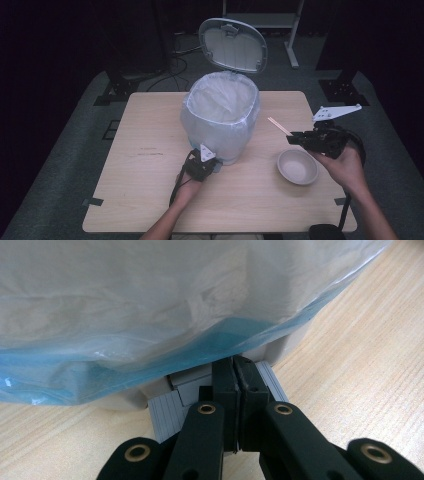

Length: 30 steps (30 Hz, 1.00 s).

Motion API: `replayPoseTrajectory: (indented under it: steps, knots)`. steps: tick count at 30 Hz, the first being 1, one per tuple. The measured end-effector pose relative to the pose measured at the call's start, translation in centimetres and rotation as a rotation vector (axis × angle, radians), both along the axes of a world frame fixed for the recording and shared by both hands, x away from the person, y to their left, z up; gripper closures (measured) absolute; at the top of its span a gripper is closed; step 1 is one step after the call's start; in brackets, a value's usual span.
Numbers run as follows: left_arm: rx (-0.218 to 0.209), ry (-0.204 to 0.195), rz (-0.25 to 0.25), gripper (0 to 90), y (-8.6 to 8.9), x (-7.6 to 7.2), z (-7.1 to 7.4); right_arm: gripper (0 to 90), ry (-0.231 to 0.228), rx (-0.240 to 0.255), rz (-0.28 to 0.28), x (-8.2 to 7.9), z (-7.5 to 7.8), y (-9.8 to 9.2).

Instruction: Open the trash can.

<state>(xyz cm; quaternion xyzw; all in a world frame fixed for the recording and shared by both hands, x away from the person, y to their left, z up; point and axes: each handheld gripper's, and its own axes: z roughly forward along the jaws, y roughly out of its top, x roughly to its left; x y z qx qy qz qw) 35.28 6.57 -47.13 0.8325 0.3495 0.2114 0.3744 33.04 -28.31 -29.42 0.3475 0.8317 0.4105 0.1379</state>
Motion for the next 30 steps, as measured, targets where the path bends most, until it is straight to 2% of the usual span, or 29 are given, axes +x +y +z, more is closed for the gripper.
replayPoseTrajectory:
  steps: [20, 30]
  knots:
    - [-0.004, 0.0, 0.006, 89.4, 0.0, -0.1, 0.0, 79.2, -0.028, -0.016, 0.067, 1.2, 4.6, 2.7]
    - [-0.003, 0.001, 0.007, 89.4, 0.0, -0.1, 0.0, 79.2, -0.03, -0.004, 0.09, 2.2, 6.4, 4.0]
